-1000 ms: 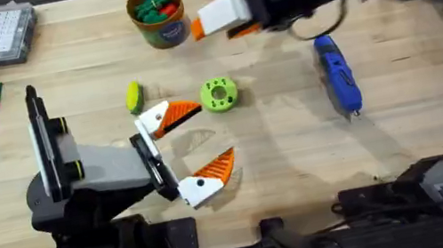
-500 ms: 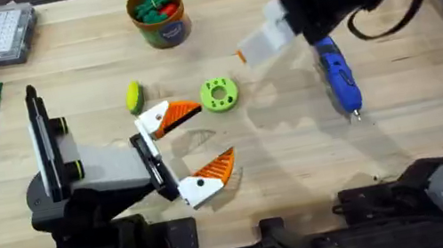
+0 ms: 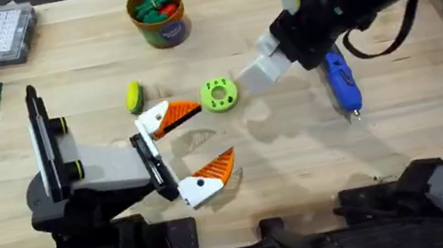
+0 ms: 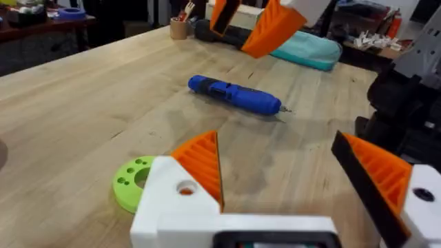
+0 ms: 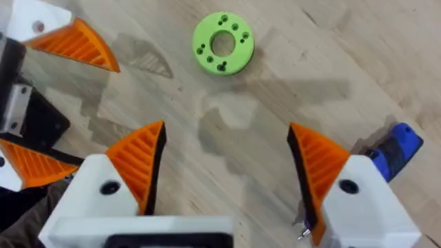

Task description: Pick up the gripper from the table and insert it into the empty holder that is missing its gripper. Then pick up a screw, insert it into the mounting hole, and use the screwdriver to tighten it. Finally, clean up the table by picking up the vegetable and placing it into the bucket.

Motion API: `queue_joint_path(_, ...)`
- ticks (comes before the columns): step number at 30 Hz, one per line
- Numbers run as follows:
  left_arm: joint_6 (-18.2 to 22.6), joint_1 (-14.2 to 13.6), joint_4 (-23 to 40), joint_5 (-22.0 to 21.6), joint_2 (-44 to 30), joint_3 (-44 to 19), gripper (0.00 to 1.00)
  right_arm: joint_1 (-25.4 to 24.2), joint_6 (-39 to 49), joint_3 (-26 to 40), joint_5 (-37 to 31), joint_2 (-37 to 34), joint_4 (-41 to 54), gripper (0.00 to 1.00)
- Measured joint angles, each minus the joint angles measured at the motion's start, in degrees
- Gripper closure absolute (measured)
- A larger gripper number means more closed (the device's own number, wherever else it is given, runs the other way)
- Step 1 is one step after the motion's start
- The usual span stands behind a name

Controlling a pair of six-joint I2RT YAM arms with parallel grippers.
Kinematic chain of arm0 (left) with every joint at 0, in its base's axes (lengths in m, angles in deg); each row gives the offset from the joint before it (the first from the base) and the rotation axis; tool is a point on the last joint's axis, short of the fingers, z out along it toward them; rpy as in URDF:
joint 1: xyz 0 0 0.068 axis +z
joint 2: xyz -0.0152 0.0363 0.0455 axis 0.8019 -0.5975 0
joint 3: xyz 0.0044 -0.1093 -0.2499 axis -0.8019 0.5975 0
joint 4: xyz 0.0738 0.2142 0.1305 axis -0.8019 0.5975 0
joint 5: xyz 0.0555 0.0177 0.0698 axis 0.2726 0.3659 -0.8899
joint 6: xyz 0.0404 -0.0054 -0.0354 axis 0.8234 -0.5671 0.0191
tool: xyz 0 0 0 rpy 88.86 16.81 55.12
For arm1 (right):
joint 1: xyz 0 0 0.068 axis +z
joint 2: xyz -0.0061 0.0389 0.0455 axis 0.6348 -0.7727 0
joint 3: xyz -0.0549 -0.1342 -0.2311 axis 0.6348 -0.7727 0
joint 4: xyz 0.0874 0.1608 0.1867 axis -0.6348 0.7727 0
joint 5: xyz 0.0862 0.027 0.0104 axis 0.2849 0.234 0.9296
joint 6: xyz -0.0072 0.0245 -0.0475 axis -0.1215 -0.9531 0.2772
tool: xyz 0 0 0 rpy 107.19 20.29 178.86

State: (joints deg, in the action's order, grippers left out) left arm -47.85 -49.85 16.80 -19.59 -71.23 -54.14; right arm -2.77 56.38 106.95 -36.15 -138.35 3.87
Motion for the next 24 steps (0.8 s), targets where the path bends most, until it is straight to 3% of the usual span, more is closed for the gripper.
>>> queue_joint_path(6, 0.0, 0.0, 0.0, 0.0, 0.0, 0.0, 0.014, 0.0, 0.0, 0.0, -0.4, -1.7, 3.0, 0.011)
queue_joint_path(16, 0.0, 0.0, 0.0, 0.0, 0.0, 0.0, 0.015, 1.7, 0.1, 0.1, -0.6, -12.7, 4.9, 0.011)
queue_joint_path(24, 0.0, 0.0, 0.0, 0.0, 0.0, 0.0, 0.015, 3.6, 1.3, 0.1, 0.1, -12.9, 4.5, 0.011)
